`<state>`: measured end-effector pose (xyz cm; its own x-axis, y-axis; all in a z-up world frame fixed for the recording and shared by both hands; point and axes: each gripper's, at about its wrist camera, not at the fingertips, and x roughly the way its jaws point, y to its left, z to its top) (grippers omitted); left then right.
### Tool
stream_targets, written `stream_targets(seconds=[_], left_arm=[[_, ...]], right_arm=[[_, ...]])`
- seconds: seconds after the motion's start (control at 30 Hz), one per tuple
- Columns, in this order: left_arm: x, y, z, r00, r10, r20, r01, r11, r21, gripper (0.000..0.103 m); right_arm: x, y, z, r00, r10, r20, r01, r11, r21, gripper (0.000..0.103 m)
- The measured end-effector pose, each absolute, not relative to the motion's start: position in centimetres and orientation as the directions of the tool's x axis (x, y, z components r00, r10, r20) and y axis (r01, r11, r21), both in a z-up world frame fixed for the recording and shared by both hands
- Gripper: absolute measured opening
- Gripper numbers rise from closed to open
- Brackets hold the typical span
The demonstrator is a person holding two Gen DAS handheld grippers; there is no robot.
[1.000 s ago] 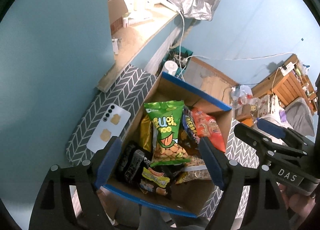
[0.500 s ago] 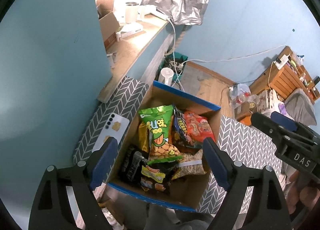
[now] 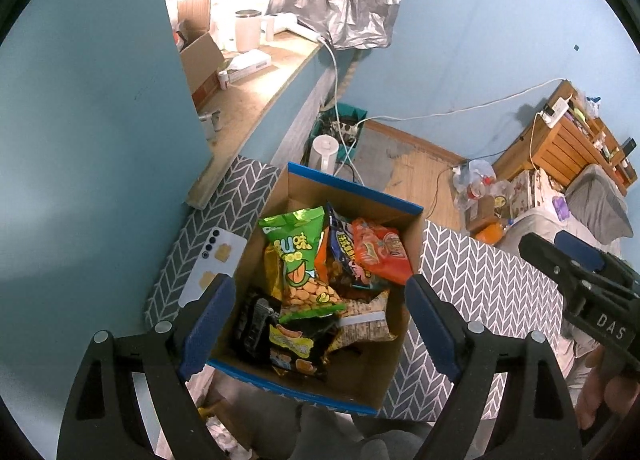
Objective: Organize snacks
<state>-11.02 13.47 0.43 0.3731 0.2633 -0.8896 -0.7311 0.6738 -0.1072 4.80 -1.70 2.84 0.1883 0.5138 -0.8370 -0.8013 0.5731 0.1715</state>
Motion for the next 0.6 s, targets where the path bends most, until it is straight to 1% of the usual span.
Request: stream_targets(seconds=[0.33,0.6], left_arm=[[-10.6,12.7,0.5,0.360,0.266,-0.894,-0.741,0.664,-0.101,0.088],[-9.9,11.7,0.5,0.357,0.255,-0.899,-0.758,0.641,-0.120,0.088]], right_arm=[[5.4,-2.7,3.4,0.182,0.524,-0.832,-0.811,0.558,0.174,0.076],[5.8,-3.5,3.5,0.170,0.530,-0.831,-0.818,0.546,0.181,0.076]])
